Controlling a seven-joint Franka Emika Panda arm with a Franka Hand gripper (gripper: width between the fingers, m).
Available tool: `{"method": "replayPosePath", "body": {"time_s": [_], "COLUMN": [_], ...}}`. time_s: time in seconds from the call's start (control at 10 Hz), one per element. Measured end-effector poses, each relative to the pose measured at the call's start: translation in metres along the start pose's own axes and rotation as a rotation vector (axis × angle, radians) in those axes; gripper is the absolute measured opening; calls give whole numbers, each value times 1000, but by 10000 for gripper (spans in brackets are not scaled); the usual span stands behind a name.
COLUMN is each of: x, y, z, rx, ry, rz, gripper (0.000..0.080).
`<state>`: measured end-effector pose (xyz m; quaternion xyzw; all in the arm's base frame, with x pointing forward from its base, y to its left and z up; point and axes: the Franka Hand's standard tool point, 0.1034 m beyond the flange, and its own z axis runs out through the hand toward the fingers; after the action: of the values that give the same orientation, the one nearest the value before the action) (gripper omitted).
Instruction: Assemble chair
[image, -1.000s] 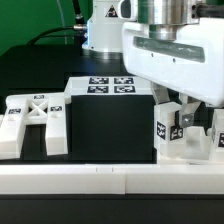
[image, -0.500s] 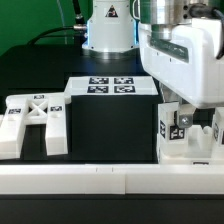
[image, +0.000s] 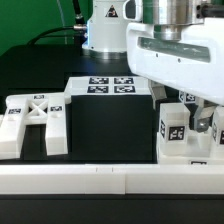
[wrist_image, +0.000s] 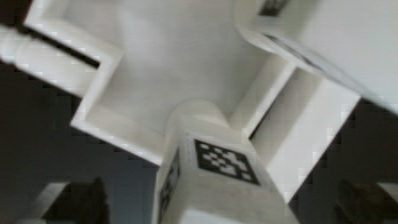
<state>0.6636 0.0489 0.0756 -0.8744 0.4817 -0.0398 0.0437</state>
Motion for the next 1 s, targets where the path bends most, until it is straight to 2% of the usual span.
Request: {"method": "replayPosePath", "body": {"time_s": [1.0], "x": [5], "y": [3], "z": [0], "rx": [-11], "ry": [7], "rz": [-803], "gripper": [649]}}
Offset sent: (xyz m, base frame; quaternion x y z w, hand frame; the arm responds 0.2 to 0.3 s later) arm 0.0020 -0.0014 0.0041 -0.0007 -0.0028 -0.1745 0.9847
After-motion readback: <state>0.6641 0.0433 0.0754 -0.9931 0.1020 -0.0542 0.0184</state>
